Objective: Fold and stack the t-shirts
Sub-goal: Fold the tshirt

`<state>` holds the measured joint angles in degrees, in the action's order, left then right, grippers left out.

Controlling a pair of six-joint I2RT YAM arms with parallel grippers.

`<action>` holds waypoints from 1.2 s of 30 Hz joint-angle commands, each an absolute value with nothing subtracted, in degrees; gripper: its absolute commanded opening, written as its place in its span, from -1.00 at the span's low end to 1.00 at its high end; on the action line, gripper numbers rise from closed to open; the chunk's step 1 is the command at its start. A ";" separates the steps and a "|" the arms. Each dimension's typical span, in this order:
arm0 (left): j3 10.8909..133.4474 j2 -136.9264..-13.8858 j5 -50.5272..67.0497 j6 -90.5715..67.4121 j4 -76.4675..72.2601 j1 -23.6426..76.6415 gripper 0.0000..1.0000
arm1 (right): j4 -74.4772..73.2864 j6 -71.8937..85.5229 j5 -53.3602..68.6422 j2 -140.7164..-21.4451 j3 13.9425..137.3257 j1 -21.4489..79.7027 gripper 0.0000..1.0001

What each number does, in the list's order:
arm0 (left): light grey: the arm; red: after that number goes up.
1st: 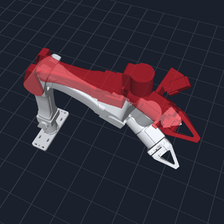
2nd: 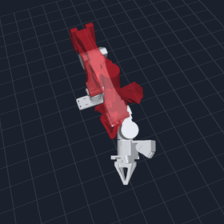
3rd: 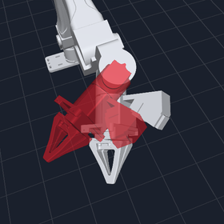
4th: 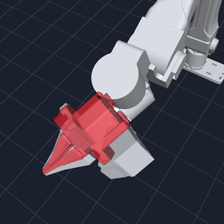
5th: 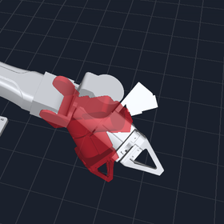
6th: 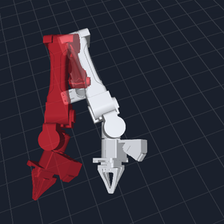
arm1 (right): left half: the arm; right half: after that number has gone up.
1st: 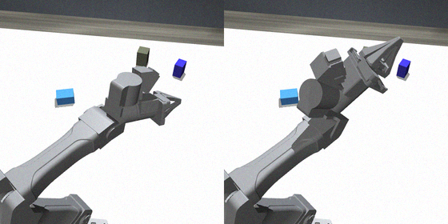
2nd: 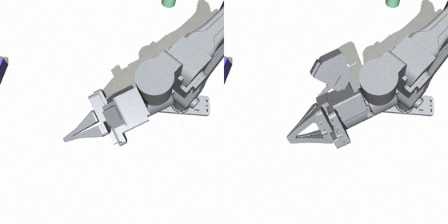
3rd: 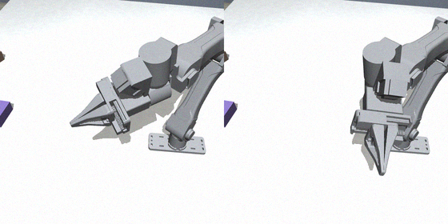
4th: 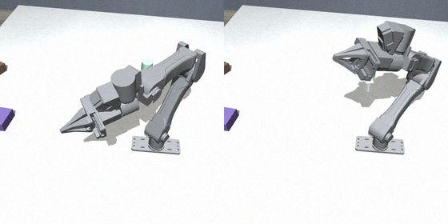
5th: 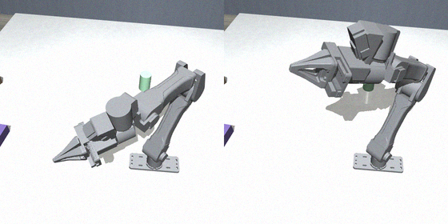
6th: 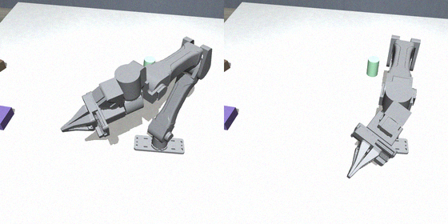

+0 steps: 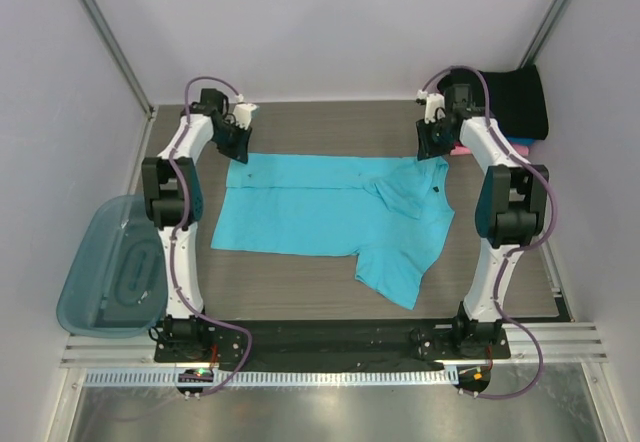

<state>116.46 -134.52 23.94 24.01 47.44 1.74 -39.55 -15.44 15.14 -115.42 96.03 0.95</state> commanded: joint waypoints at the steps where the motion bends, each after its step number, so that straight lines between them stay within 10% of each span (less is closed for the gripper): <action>1: 119.53 -134.82 23.82 20.75 46.59 1.58 -0.70 | -37.27 -17.13 12.83 -117.41 100.02 0.79 -0.43; 36: 117.86 -138.96 0.53 17.05 40.87 1.76 -0.75 | -41.75 -24.79 0.62 -144.83 130.50 2.37 -0.51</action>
<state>120.01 -139.13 5.32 16.64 41.01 2.46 -40.62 -24.32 1.87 -142.39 125.95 1.06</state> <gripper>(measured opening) 0.127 0.246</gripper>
